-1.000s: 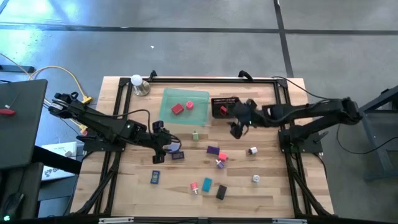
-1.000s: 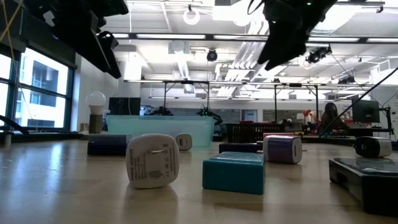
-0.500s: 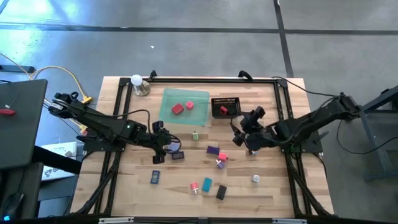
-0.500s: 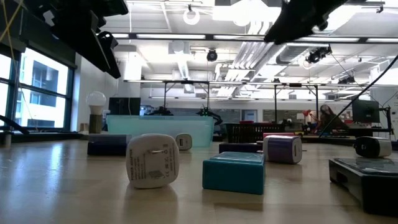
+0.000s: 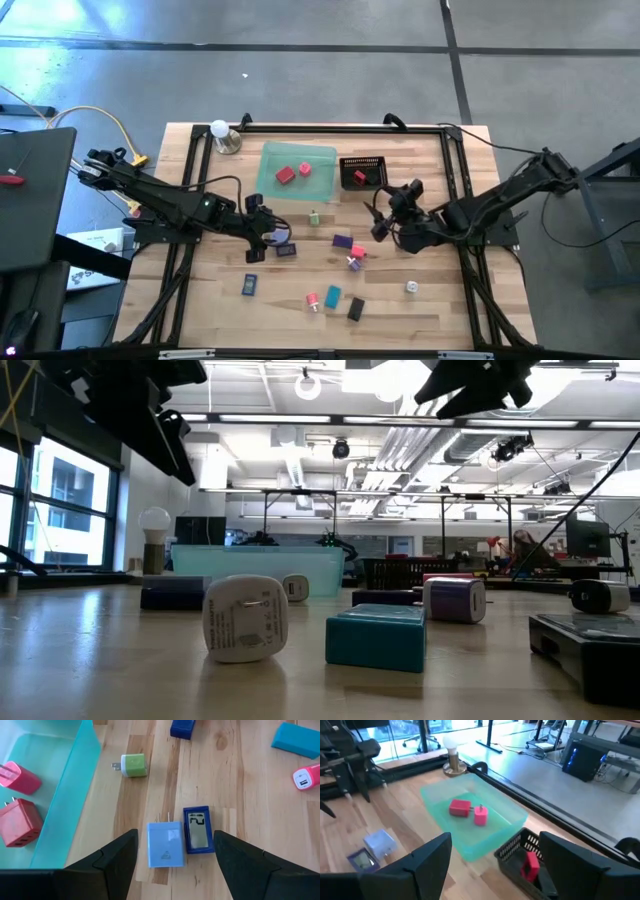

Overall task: Pick & Place Office items
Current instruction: Put the light purple charger adapter into the green bin

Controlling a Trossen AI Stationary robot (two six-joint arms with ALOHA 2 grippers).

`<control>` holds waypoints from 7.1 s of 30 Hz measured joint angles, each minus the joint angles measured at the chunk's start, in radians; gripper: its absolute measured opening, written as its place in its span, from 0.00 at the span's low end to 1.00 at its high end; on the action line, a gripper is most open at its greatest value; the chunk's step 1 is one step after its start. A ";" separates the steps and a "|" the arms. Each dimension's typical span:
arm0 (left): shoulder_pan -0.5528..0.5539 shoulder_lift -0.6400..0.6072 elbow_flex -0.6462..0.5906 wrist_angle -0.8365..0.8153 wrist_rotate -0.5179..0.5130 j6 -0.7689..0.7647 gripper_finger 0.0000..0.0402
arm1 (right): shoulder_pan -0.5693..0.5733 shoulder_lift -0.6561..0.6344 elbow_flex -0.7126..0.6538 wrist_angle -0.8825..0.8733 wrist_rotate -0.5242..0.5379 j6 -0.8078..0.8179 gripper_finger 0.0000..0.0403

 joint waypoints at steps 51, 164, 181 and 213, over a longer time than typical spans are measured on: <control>0.070 0.083 -0.001 0.194 -0.006 -0.014 0.62 | -0.065 -0.025 -0.119 0.224 -0.083 -0.309 0.72; 0.093 0.126 -0.360 0.511 0.167 0.179 0.62 | -0.106 0.101 -0.122 0.569 -0.792 -0.563 0.72; 0.162 0.206 -0.359 0.586 0.302 0.188 0.58 | -0.106 0.101 -0.122 0.569 -0.792 -0.563 0.72; 0.256 -0.029 -0.250 0.643 0.131 0.089 0.50 | -0.106 0.100 -0.122 0.558 -0.792 -0.566 0.72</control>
